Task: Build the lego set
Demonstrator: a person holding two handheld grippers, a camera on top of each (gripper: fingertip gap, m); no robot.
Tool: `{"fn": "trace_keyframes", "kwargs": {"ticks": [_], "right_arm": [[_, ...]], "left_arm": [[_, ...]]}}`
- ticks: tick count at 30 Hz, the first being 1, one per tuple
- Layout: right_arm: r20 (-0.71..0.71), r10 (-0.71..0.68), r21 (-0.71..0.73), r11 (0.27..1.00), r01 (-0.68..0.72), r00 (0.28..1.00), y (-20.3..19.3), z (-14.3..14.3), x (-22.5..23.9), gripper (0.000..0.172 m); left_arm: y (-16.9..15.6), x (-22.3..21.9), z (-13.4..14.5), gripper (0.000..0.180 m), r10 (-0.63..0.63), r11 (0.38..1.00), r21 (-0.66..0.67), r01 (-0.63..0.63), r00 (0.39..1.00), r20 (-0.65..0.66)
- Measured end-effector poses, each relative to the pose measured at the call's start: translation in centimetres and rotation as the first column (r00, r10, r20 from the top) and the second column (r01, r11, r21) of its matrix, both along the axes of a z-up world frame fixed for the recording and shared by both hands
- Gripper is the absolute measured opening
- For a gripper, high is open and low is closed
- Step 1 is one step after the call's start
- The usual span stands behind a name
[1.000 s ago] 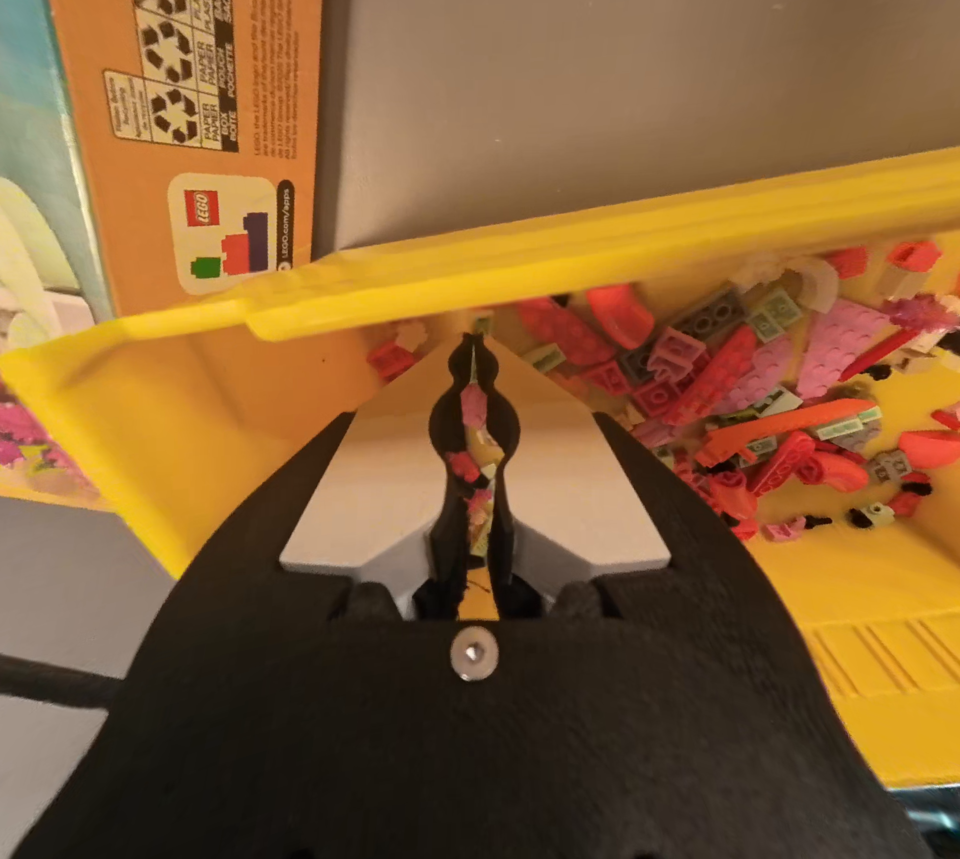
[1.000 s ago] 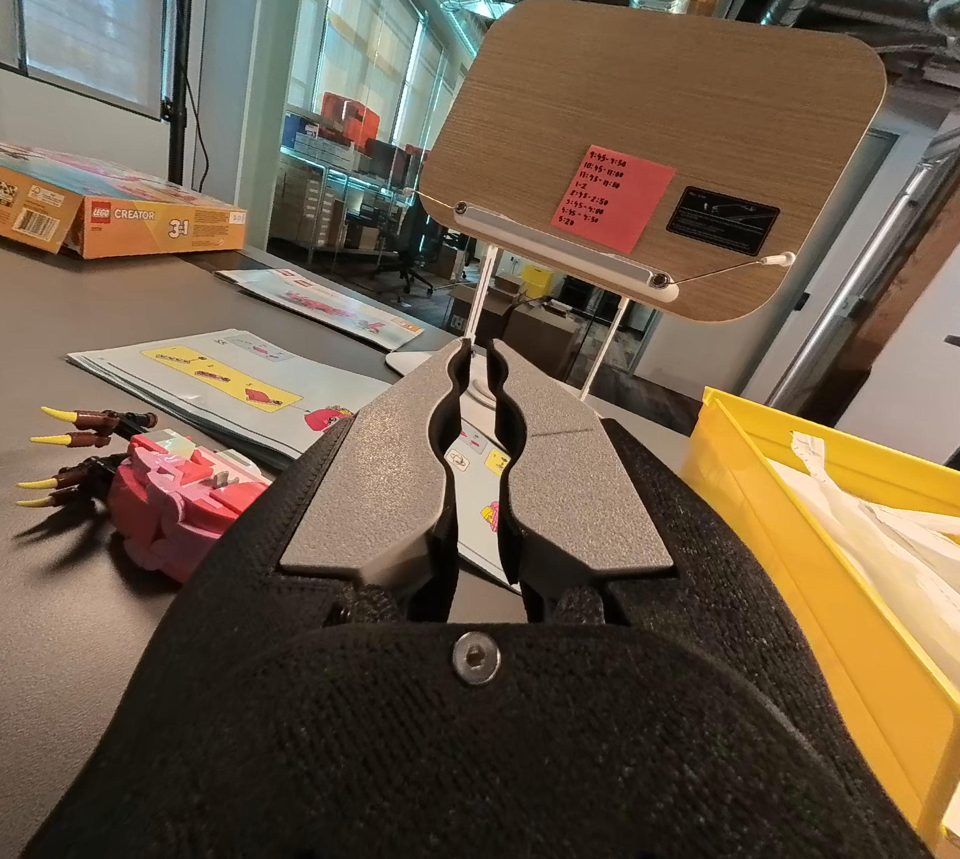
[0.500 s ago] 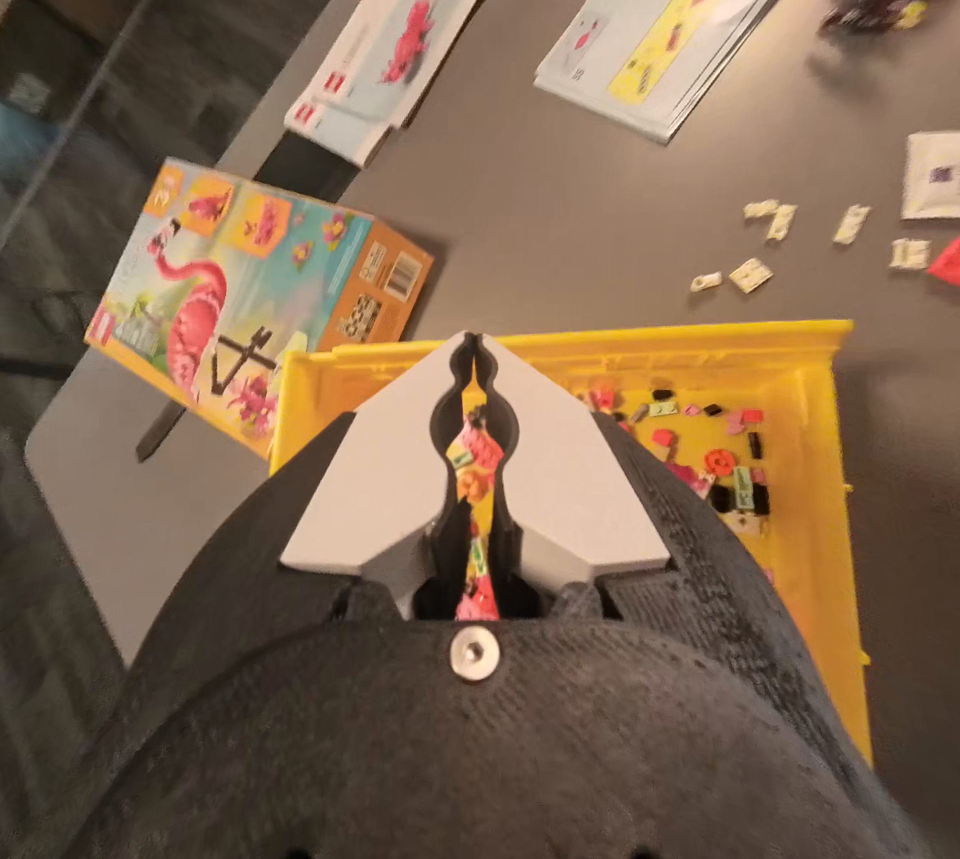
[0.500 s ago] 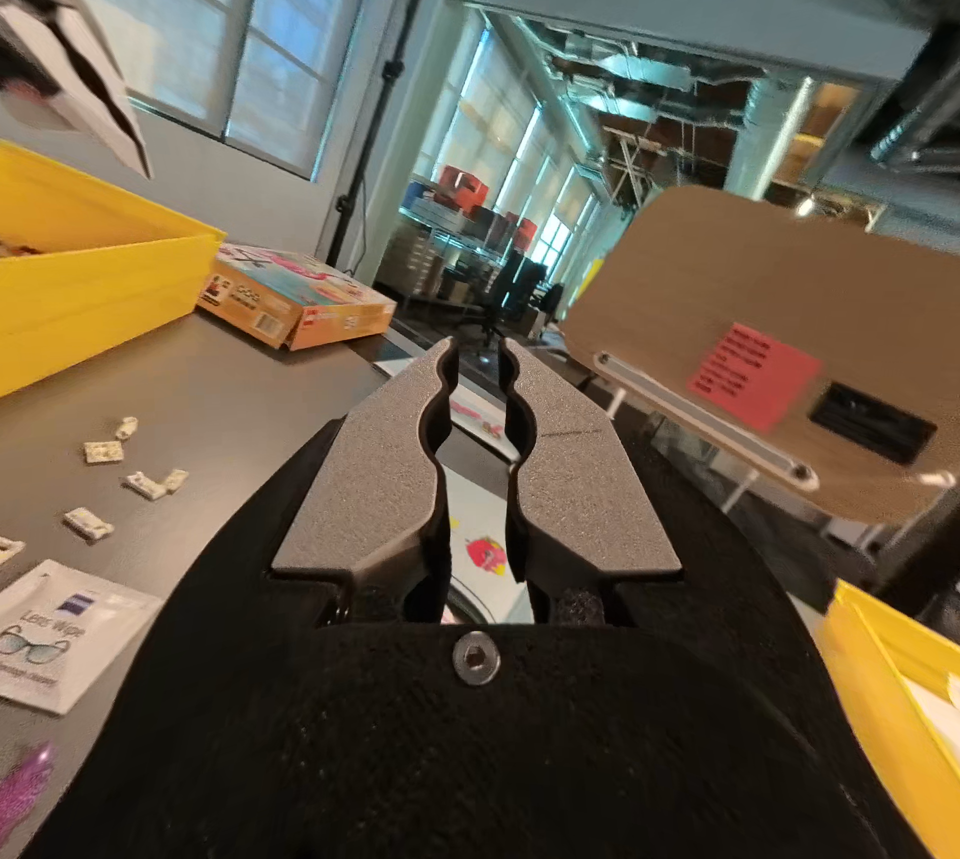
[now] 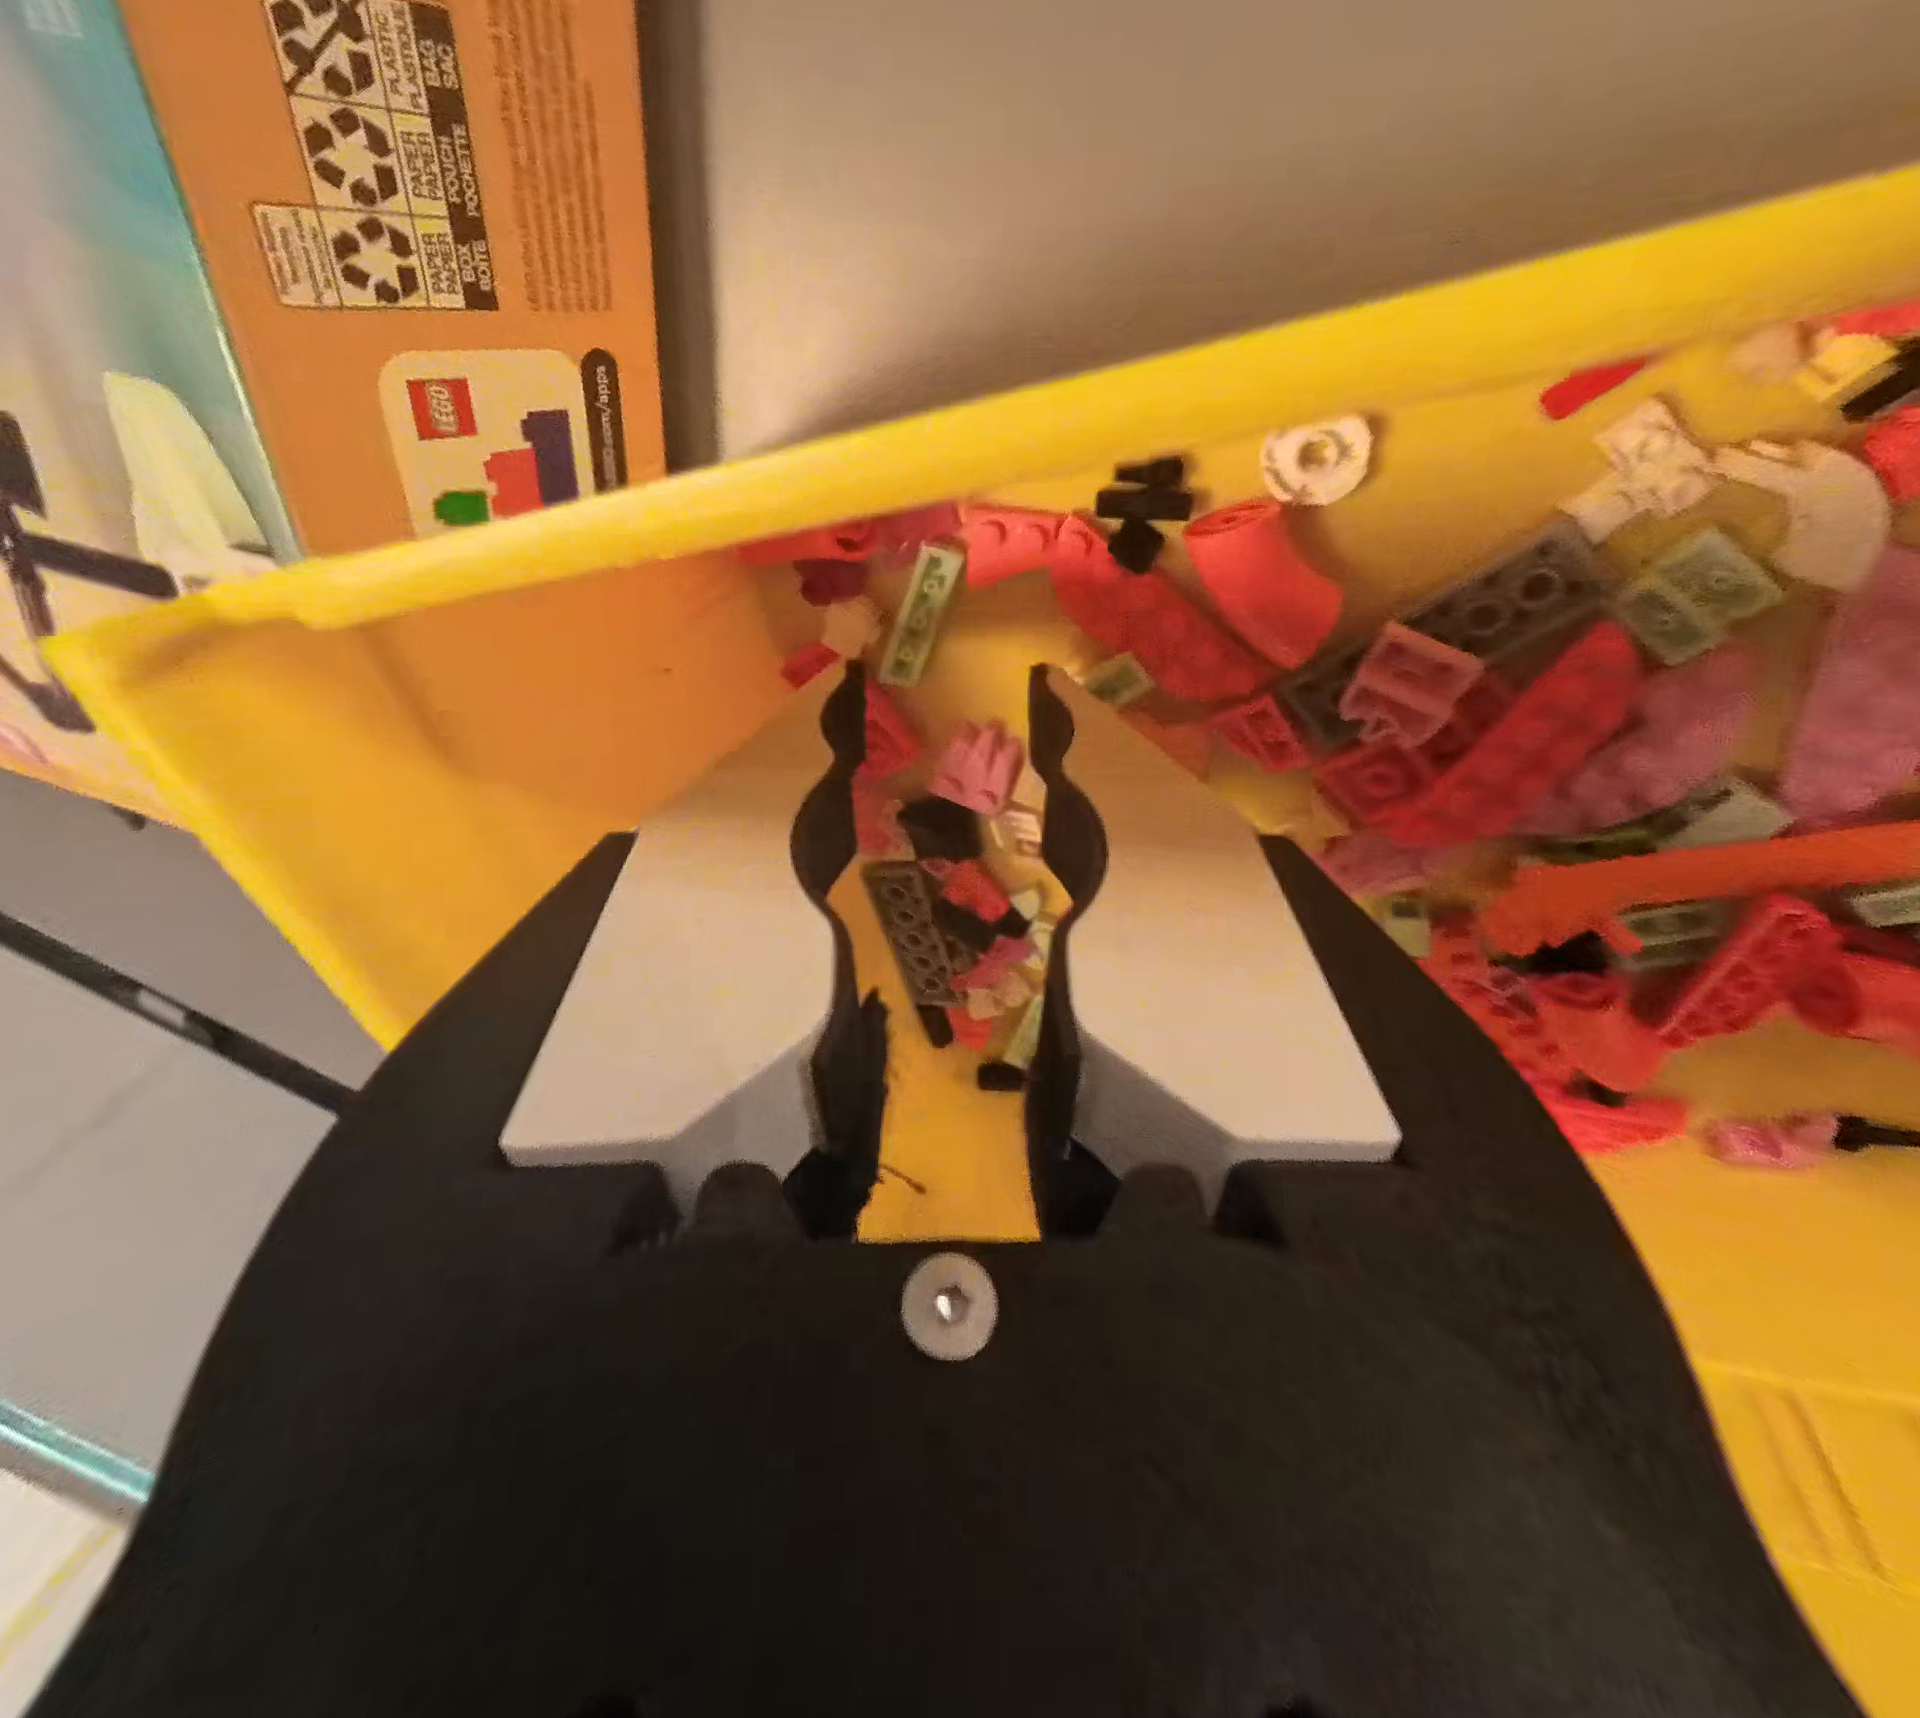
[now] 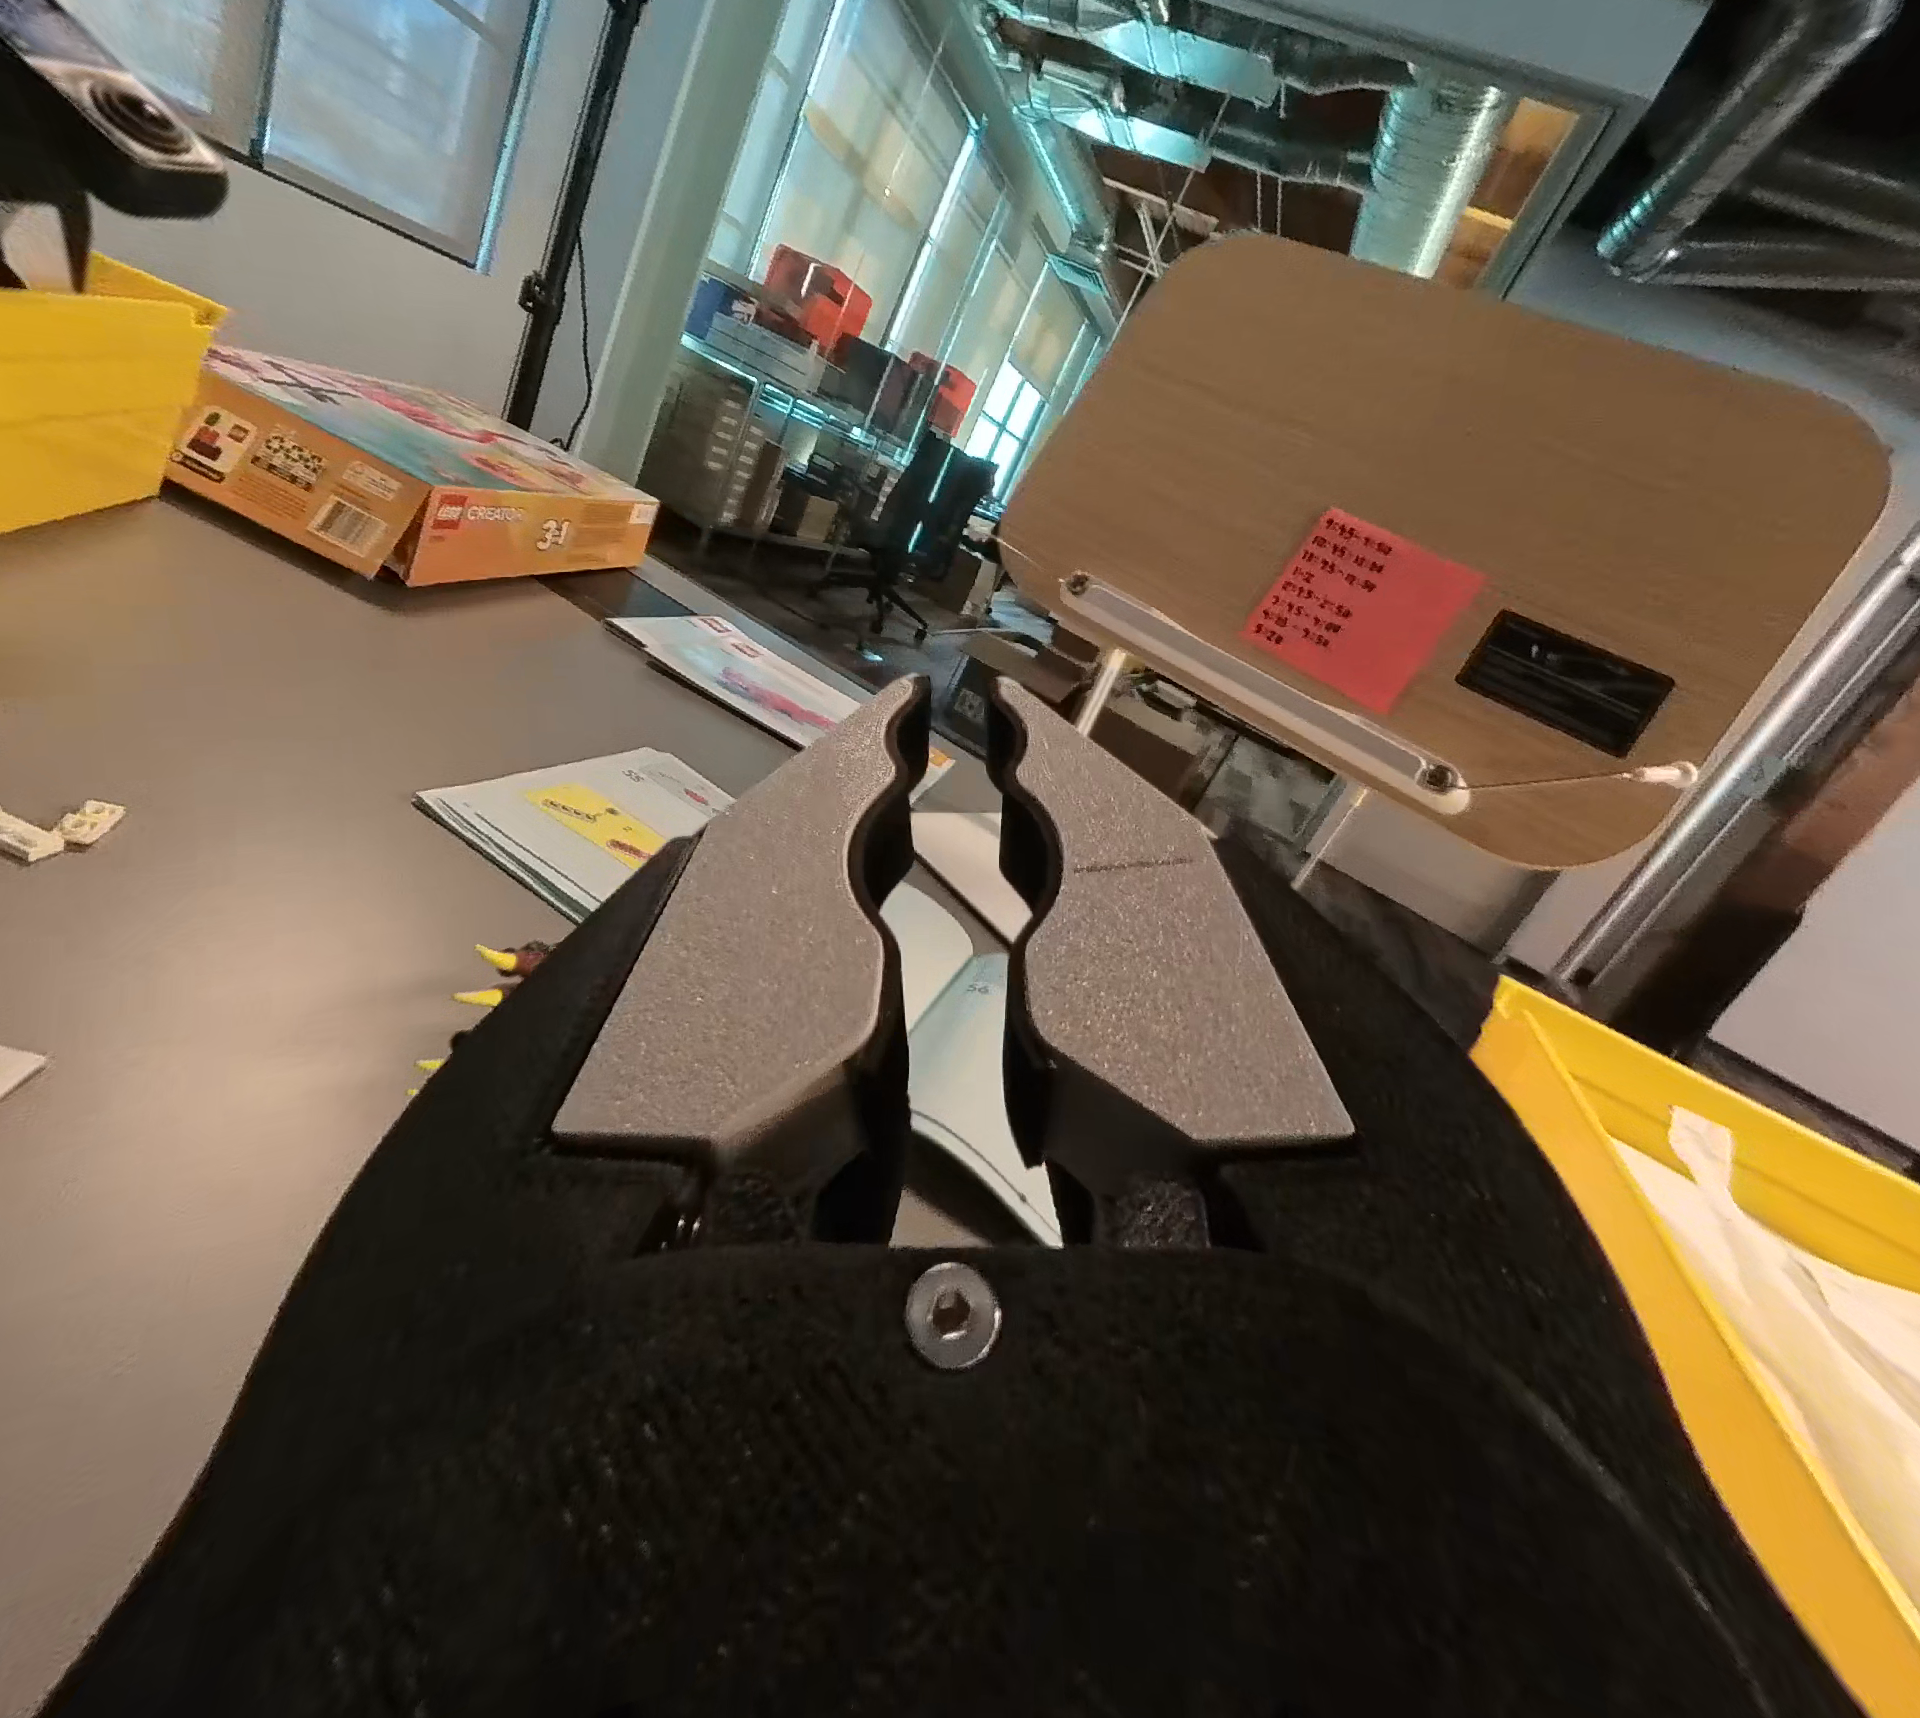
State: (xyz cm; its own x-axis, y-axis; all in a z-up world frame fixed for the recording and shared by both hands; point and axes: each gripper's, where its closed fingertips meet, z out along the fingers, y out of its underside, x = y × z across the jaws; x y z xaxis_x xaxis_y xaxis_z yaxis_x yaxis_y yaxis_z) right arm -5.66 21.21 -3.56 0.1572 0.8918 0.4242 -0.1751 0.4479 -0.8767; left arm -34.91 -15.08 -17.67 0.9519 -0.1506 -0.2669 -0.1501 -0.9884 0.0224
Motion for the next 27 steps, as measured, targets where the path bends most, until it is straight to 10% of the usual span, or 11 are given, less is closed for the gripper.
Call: {"fn": "trace_keyframes", "kwargs": {"ticks": [27], "right_arm": [[0.053, 0.015, -0.089, 0.996, -0.01, 0.999, 1.2, -1.3, -0.5, 0.009]], "left_arm": [[0.9, 0.0, -0.7, 0.017, -0.057, 0.997, 0.059, 0.049, 0.986, 0.156]]}}
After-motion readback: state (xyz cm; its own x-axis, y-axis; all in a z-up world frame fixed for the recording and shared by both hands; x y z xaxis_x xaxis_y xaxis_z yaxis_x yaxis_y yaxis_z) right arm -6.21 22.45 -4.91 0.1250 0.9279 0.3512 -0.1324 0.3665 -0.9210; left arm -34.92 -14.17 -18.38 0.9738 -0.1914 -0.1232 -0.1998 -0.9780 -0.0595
